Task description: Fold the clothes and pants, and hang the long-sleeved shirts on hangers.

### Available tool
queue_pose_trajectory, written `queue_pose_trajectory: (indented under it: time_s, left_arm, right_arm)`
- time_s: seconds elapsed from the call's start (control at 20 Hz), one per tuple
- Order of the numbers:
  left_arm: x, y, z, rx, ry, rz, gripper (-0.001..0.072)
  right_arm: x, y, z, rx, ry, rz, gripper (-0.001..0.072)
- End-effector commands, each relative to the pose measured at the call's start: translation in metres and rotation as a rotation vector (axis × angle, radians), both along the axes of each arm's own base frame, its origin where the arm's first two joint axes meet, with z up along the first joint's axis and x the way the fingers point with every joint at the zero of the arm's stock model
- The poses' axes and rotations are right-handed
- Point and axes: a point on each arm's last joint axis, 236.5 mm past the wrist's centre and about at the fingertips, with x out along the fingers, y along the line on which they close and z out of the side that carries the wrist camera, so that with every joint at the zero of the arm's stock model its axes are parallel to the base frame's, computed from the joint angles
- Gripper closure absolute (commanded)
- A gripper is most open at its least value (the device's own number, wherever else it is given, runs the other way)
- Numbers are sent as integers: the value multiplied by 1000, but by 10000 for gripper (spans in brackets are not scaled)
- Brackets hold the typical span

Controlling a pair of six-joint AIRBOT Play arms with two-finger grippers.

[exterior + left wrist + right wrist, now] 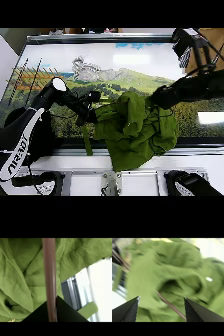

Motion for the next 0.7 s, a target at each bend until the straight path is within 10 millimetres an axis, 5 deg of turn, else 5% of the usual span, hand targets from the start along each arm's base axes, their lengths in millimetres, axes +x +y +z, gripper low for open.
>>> queue_pose_trajectory:
  time_s: [0.0, 0.25, 0.45, 0.65]
  left_arm:
    - [-3, 2, 0, 5, 11, -9, 694]
    - [-6, 3, 1, 6, 21, -17, 694]
    - [-6, 3, 1, 5, 22, -18, 694]
    - [-6, 3, 1, 6, 22, -18, 694]
  right_arm:
    - [-10, -49, -16, -68, 17, -13, 105]
    - [-1, -75, -51, 210, 42, -125, 106]
    - [20, -70, -7, 507, -157, -34, 106]
    - [26, -77, -7, 516, -177, -32, 106]
